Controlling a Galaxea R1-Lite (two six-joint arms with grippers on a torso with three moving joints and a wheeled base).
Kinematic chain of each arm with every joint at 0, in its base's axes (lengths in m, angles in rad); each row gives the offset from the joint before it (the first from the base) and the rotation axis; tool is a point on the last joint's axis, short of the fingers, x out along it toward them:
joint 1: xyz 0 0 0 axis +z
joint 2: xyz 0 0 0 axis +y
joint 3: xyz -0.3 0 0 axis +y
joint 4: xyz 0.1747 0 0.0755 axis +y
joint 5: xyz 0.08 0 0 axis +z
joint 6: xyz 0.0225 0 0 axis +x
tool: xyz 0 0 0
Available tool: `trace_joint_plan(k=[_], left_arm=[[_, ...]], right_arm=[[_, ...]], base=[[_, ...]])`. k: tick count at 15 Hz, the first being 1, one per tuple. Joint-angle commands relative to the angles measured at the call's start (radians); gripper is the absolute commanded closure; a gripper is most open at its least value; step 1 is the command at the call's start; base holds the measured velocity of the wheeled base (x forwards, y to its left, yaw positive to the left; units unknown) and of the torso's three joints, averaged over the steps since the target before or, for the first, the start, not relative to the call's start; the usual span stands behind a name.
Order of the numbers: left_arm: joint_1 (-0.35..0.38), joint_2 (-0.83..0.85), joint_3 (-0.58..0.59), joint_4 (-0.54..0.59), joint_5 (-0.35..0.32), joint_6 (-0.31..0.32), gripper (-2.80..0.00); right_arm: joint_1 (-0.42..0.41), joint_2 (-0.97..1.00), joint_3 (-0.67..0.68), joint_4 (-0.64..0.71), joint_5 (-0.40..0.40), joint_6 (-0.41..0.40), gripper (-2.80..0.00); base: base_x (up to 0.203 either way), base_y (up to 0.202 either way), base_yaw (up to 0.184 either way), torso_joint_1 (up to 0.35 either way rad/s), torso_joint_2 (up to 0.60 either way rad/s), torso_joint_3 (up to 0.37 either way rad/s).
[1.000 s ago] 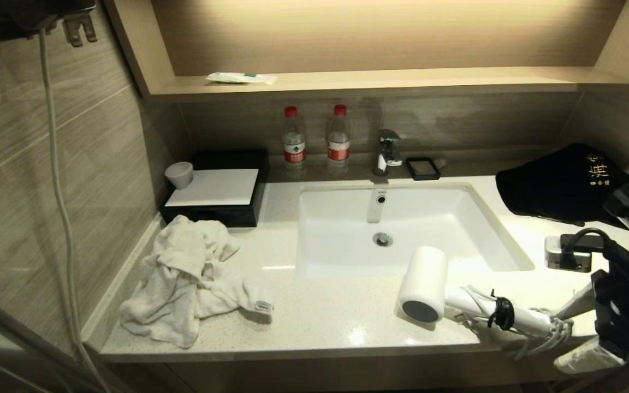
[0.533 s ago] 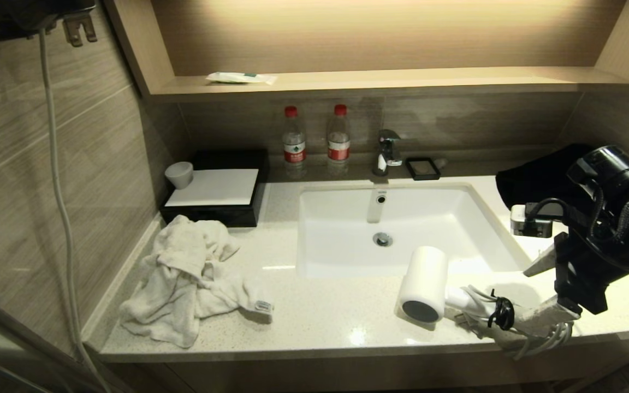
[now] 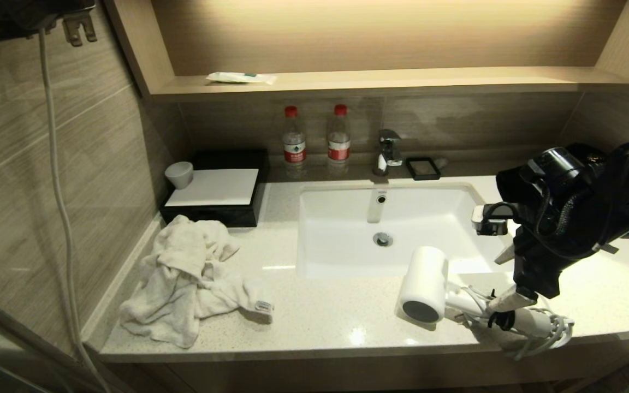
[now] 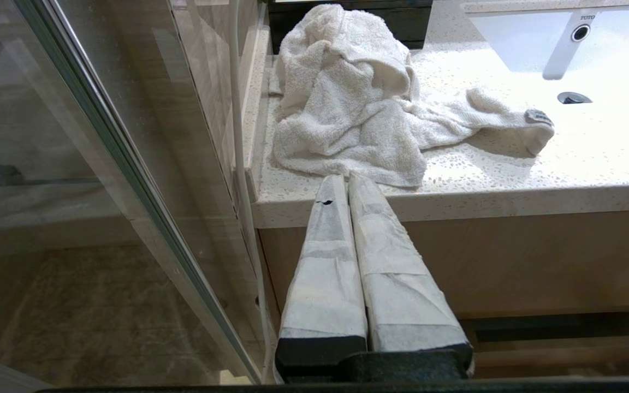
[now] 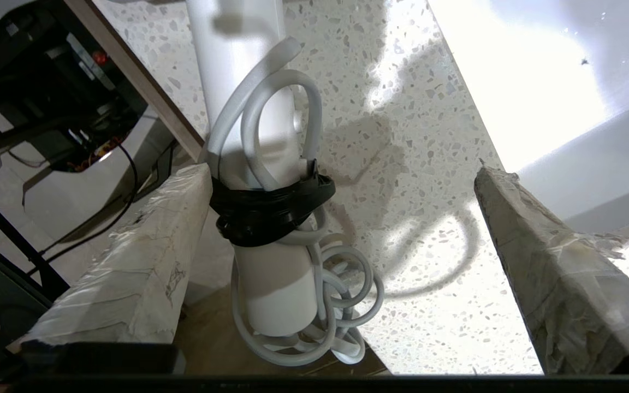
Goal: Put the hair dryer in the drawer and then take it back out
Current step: Pick up the hairdryer
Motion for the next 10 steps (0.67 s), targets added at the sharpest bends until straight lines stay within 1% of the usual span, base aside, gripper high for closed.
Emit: trace_joint_plan(k=[1,4,6,10], left_arm=[[0.000,0.002,0.001,0.000,0.000,0.000,0.00],[0.000,0.000,0.002,0.000,0.000,0.000,0.00],[0.000,0.002,0.002,0.000,0.000,0.000,0.00],[0.000,0.002,0.002,0.000,0.000,0.000,0.00]], right_arm=[[0.005,0.034,-0.009,0.017,-0.007,-0.006,-2.80],[0.003,0.031,-0.005,0.041,-0.016,-0.033,-2.80],[0.003,0.026,0.016,0.045,-0.017,-0.080,-2.80],[0.001,0.022,0.025,0.043,-0.017,-0.109,-2.80]], base=[[0.000,0.000,0.000,0.000,0.00,0.000],[0.000,0.000,0.000,0.000,0.00,0.000],[0.000,0.000,0.000,0.000,0.00,0.000],[0.000,0.000,0.000,0.000,0.00,0.000]])
